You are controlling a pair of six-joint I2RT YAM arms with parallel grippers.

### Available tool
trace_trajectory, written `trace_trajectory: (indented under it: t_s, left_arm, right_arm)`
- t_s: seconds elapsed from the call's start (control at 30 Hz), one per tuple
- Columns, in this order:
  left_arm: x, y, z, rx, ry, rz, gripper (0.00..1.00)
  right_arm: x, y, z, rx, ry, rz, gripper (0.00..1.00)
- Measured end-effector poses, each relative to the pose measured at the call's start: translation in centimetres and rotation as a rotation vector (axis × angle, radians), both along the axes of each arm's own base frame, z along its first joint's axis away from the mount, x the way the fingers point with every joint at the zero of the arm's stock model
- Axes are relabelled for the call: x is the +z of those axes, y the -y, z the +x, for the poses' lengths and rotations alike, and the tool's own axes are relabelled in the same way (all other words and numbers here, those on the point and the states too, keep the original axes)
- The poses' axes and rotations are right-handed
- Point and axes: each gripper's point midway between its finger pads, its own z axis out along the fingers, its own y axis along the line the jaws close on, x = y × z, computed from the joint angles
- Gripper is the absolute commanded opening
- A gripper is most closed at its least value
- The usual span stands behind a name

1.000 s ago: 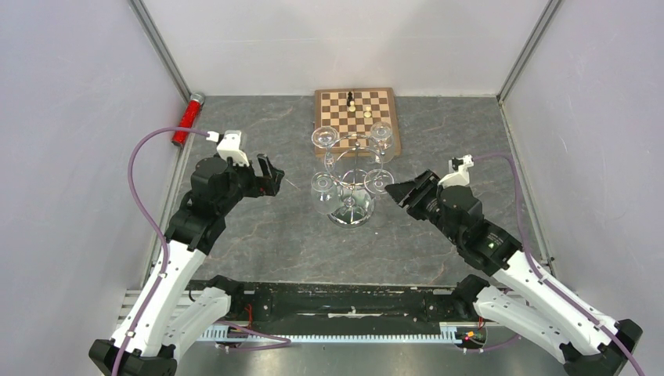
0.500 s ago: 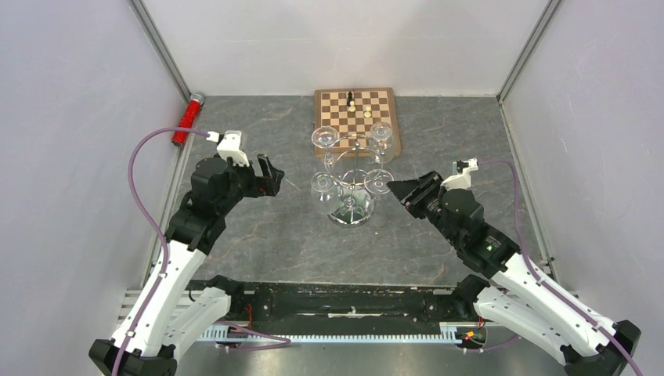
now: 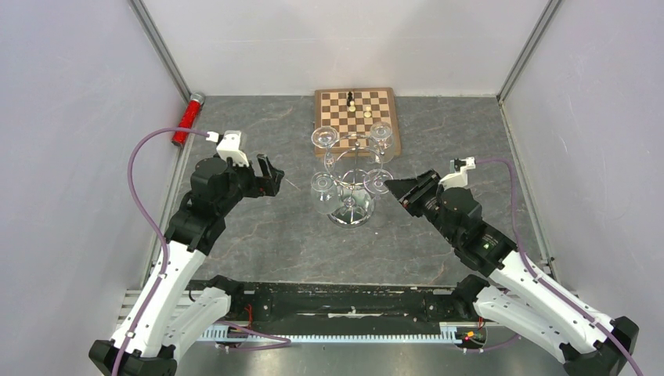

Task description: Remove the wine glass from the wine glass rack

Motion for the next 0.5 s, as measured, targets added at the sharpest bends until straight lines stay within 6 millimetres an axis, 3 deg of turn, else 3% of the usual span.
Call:
trace_trajectory:
  t_s: [0.5]
  left_arm:
    - [0.17,-0.03,-0.09,0.0,0.006,-0.002,0.93]
  right_arm:
    - [-0.67,-0.68,-0.27,0.032,-0.019,0.017,0.21]
